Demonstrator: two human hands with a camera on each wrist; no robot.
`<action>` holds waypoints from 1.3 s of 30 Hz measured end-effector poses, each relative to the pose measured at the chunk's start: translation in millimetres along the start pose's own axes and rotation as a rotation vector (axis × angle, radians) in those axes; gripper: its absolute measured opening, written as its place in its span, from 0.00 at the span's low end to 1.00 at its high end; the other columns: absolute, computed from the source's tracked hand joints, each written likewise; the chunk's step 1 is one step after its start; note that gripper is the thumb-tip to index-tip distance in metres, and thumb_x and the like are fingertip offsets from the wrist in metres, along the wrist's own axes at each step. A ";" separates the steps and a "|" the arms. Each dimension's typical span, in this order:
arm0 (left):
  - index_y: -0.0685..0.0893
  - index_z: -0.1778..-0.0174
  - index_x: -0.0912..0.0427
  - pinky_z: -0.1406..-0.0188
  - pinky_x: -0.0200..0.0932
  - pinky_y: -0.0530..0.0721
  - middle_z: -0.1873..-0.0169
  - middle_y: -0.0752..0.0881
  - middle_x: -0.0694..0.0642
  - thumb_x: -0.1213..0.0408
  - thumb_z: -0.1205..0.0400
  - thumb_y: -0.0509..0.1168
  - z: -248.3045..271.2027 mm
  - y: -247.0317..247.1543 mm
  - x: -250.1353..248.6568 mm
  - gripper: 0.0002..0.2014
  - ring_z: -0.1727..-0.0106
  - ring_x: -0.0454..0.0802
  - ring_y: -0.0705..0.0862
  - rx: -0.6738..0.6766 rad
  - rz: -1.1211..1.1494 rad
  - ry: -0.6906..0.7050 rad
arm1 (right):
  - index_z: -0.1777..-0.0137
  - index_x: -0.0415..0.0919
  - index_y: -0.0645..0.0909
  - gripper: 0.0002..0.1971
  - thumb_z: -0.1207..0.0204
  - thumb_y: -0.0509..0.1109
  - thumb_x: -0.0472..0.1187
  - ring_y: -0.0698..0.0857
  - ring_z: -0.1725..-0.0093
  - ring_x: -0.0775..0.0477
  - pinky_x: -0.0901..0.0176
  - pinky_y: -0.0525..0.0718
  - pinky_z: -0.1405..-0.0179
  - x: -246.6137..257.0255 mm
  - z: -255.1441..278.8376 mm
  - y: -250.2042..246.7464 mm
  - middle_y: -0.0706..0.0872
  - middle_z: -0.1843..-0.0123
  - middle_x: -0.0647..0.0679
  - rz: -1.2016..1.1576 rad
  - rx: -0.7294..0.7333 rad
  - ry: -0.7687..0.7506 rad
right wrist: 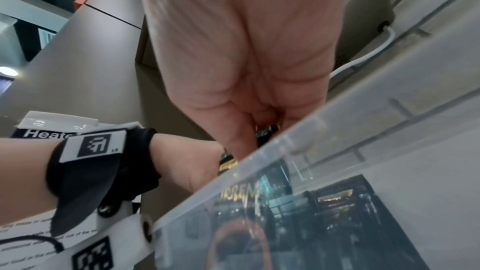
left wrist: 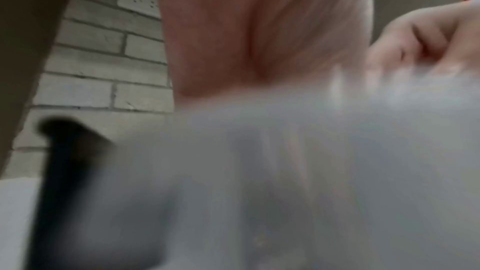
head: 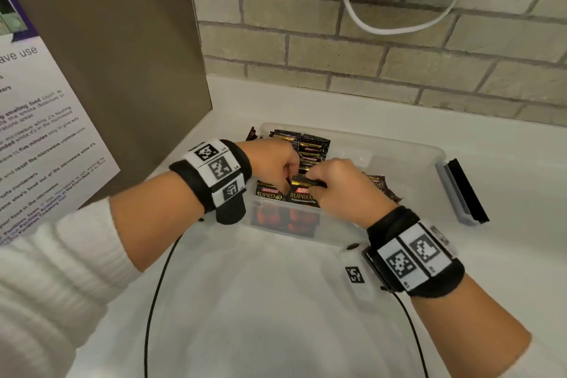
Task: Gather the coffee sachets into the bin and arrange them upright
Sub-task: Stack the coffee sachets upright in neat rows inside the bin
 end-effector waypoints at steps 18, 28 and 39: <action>0.81 0.56 0.61 0.69 0.28 0.68 0.56 0.82 0.57 0.70 0.24 0.66 -3.2 3.6 -3.3 0.03 0.59 0.48 0.75 -0.079 0.020 0.067 | 0.52 0.30 0.86 0.09 0.26 0.65 0.30 0.75 0.71 0.50 0.73 0.71 0.79 -4.4 -18.4 14.8 0.77 0.70 0.46 0.006 0.413 0.198; 0.86 0.52 0.59 0.67 0.19 0.69 0.57 0.78 0.48 0.62 0.23 0.70 -3.7 -0.4 10.6 0.07 0.60 0.39 0.73 -0.156 0.070 0.068 | 0.32 0.45 0.73 0.31 0.34 0.80 0.38 0.77 0.44 0.49 0.56 0.81 0.44 -52.3 4.8 13.1 0.74 0.41 0.46 -0.491 0.157 0.405; 0.86 0.47 0.60 0.63 0.25 0.73 0.54 0.83 0.50 0.63 0.22 0.69 -4.2 -1.1 11.2 0.09 0.57 0.41 0.79 -0.163 0.128 0.048 | 0.65 0.43 0.74 0.14 0.18 0.60 0.45 0.80 0.50 0.42 0.45 0.78 0.36 -61.1 10.1 29.7 0.81 0.58 0.45 -0.401 0.367 0.564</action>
Point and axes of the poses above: each hand's wrist, its own z-axis away from the middle knuckle, its own y-axis out of the palm, x = y × z, the point moved 6 cm from there along -z, towards the middle knuckle
